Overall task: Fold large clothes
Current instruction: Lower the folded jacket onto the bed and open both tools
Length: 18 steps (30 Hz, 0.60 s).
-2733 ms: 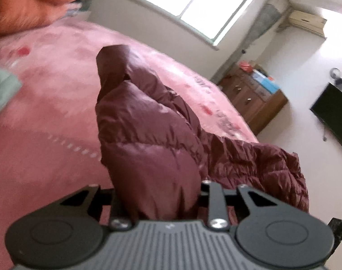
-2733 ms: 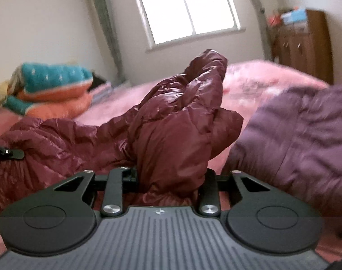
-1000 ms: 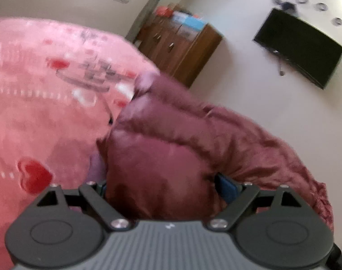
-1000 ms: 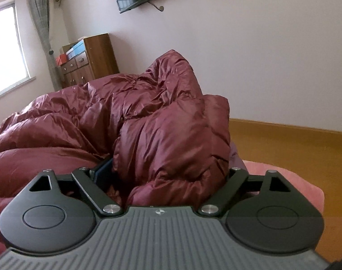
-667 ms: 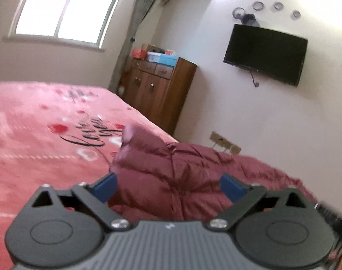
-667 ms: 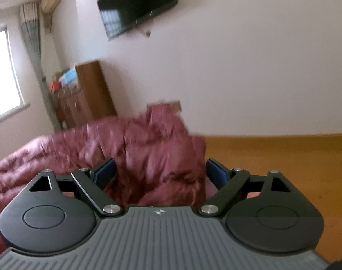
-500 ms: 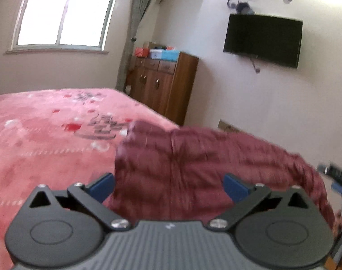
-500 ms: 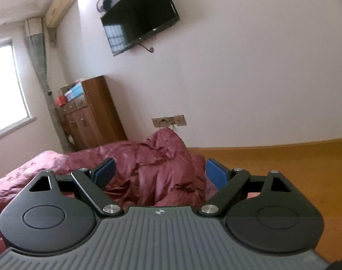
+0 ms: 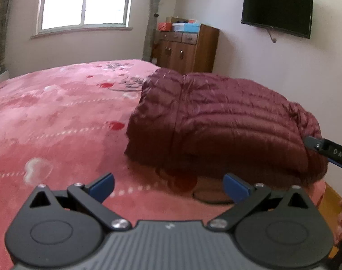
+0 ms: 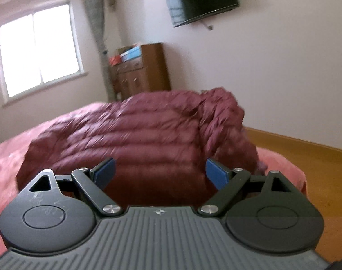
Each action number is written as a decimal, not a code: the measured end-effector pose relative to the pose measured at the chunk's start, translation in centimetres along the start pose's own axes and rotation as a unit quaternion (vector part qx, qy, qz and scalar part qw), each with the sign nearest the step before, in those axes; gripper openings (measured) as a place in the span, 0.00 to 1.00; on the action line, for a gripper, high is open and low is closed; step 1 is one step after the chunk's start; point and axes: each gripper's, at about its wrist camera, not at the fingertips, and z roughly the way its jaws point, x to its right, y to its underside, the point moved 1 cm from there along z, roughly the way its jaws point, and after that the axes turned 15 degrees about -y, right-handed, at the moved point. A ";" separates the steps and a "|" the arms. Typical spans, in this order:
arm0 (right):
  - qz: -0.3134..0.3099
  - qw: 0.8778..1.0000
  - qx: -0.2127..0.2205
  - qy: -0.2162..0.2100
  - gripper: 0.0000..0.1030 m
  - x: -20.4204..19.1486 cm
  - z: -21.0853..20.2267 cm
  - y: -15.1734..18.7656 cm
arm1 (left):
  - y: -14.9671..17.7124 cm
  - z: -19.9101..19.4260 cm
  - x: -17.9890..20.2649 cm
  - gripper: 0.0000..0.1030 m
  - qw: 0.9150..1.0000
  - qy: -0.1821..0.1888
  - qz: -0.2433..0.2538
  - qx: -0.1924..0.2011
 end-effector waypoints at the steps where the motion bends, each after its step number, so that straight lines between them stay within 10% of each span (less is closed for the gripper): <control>1: -0.004 1.000 -0.006 -0.005 1.00 -0.4 -0.6 0.2 | 0.4 -0.5 -0.2 0.99 1.000 0.000 -0.005 -0.004; 18: -0.040 0.998 -0.004 -0.052 1.00 -4.4 -8.0 1.2 | 1.1 -7.5 -1.5 0.99 1.000 -0.021 -0.008 0.009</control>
